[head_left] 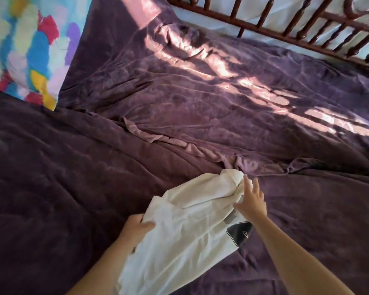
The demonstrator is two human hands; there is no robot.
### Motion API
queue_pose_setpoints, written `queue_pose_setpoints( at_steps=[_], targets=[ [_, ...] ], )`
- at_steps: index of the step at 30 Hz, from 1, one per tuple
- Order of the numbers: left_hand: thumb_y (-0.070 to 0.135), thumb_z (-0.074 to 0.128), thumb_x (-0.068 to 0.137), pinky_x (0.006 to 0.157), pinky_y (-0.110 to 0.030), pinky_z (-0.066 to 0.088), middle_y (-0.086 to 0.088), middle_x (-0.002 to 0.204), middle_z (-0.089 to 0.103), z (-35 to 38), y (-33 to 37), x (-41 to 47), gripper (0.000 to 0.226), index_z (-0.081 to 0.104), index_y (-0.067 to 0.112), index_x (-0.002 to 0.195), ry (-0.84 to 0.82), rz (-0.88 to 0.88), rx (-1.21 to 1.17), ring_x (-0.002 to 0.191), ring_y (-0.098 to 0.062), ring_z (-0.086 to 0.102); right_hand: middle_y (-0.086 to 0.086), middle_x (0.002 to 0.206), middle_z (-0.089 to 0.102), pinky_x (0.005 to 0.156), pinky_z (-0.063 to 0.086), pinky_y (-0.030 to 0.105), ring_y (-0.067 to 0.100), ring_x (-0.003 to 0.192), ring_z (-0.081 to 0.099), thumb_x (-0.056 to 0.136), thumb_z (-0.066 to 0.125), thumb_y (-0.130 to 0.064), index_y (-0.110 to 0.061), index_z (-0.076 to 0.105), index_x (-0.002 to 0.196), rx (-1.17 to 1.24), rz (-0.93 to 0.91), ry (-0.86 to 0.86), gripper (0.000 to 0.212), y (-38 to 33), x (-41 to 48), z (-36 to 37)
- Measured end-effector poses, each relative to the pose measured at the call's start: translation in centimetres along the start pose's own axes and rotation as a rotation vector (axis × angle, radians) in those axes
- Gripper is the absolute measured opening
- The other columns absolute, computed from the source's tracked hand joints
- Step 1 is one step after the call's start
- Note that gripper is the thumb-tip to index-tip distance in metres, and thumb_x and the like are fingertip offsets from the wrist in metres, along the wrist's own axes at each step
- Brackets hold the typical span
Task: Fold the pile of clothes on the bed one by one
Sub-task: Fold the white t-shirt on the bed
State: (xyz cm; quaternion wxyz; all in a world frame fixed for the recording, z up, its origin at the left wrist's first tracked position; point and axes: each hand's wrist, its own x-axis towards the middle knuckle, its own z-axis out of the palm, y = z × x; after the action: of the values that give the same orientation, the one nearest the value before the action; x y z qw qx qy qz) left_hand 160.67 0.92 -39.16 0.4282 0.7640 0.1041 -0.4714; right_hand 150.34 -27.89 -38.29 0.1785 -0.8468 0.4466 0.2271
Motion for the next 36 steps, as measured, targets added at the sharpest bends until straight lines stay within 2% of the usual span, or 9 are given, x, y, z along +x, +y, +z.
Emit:
queue_pose_setpoints(
  at_steps=[5, 8, 11, 15, 19, 23, 28, 33, 36],
  targets=[
    [0.004, 0.07, 0.08, 0.061, -0.03, 0.049, -0.011, 0.073, 0.072, -2.9, 0.2, -1.5, 0.005, 0.071, 0.005, 0.076, -0.048, 0.121, -0.005, 0.067, -0.02, 0.066, 0.011, 0.139, 0.027, 0.08, 0.041, 0.024, 0.024, 0.117, 0.044, 0.071, 0.071, -0.002, -0.032, -0.013, 0.146, 0.366, -0.048, -0.238, 0.117, -1.5, 2.7, 2.1],
    [0.011, 0.073, 0.079, 0.048, -0.017, 0.035, 0.0, 0.05, 0.057, -5.4, -0.1, -1.7, 0.03, 0.065, 0.019, 0.051, 0.042, 0.239, 0.107, 0.049, -0.007, 0.049, 0.014, 0.125, 0.05, 0.08, 0.041, 0.028, 0.028, 0.109, 0.052, 0.084, 0.06, -0.01, -0.013, 0.035, 0.139, 0.282, 0.068, -0.16, 0.06, -1.6, 1.6, 4.0],
    [0.008, 0.068, 0.083, 0.057, -0.012, 0.036, -0.01, 0.073, 0.062, -7.3, 1.2, -1.0, 0.009, 0.074, 0.01, 0.076, 0.215, 0.34, 0.19, 0.069, -0.023, 0.057, 0.004, 0.083, 0.057, 0.072, 0.042, 0.029, 0.028, 0.094, 0.057, 0.085, 0.047, -0.015, -0.018, 0.05, 0.083, 0.113, 0.098, -0.055, 0.004, -1.6, -0.3, 3.4],
    [0.003, 0.062, 0.084, 0.055, -0.021, 0.033, 0.0, 0.069, 0.051, -9.8, 7.4, -0.5, 0.019, 0.058, -0.01, 0.072, 0.407, 0.501, 0.064, 0.066, -0.016, 0.041, 0.014, 0.088, 0.068, 0.075, 0.049, 0.035, 0.033, 0.088, 0.064, 0.087, 0.051, -0.015, -0.013, 0.058, 0.077, 0.266, 0.097, 0.126, 0.012, -3.0, 1.0, -2.1],
    [0.021, 0.065, 0.081, 0.062, -0.03, 0.035, 0.0, 0.068, 0.044, -14.2, 18.6, 0.6, 0.021, 0.056, 0.011, 0.065, 0.541, 0.636, -0.38, 0.071, -0.018, 0.038, 0.012, 0.109, 0.059, 0.076, 0.045, 0.023, 0.023, 0.097, 0.056, 0.09, 0.054, -0.01, -0.004, 0.052, 0.124, 0.821, -0.073, 0.419, 0.035, -8.6, 2.2, -15.5],
    [0.022, 0.062, 0.089, 0.098, -0.015, 0.033, -0.003, 0.142, 0.04, -16.7, 23.6, -0.4, 0.071, 0.021, 0.018, 0.147, 0.426, 0.775, -0.42, 0.128, -0.013, 0.04, 0.006, 0.142, 0.037, 0.092, 0.043, 0.034, 0.019, 0.12, 0.042, 0.088, 0.062, -0.019, -0.027, 0.005, 0.15, 1.114, -0.352, 0.282, 0.084, -12.2, 1.3, -22.4],
    [0.024, 0.074, 0.079, 0.116, -0.037, 0.012, -0.013, 0.157, 0.007, -14.7, 11.5, 1.9, 0.102, 0.001, 0.018, 0.15, 0.465, 0.447, 0.205, 0.144, -0.027, 0.01, 0.015, 0.149, 0.03, 0.09, 0.047, 0.033, 0.025, 0.119, 0.048, 0.09, 0.058, -0.005, -0.015, 0.006, 0.15, 0.886, -0.188, 0.113, 0.08, -8.5, -0.6, -10.8],
    [0.013, 0.07, 0.082, 0.106, -0.03, 0.027, -0.019, 0.148, 0.031, -11.3, -1.8, 2.5, 0.083, 0.019, 0.001, 0.146, 0.256, 0.001, 0.101, 0.137, -0.029, 0.03, 0.01, 0.13, 0.049, 0.068, 0.053, 0.021, 0.014, 0.087, 0.055, 0.082, 0.062, 0.0, 0.001, 0.026, 0.142, 0.78, 0.083, -0.143, 0.07, -3.1, -1.2, 2.0],
    [0.005, 0.068, 0.082, 0.088, -0.026, 0.033, -0.019, 0.121, 0.058, -10.3, -3.8, 2.0, 0.064, 0.037, -0.003, 0.138, 0.191, -0.077, 0.118, 0.115, -0.029, 0.052, 0.015, 0.143, 0.04, 0.085, 0.045, 0.033, 0.026, 0.114, 0.05, 0.085, 0.061, -0.004, -0.006, 0.014, 0.148, 0.682, 0.196, -0.144, 0.079, -2.8, -0.9, 3.2]
  ],
)
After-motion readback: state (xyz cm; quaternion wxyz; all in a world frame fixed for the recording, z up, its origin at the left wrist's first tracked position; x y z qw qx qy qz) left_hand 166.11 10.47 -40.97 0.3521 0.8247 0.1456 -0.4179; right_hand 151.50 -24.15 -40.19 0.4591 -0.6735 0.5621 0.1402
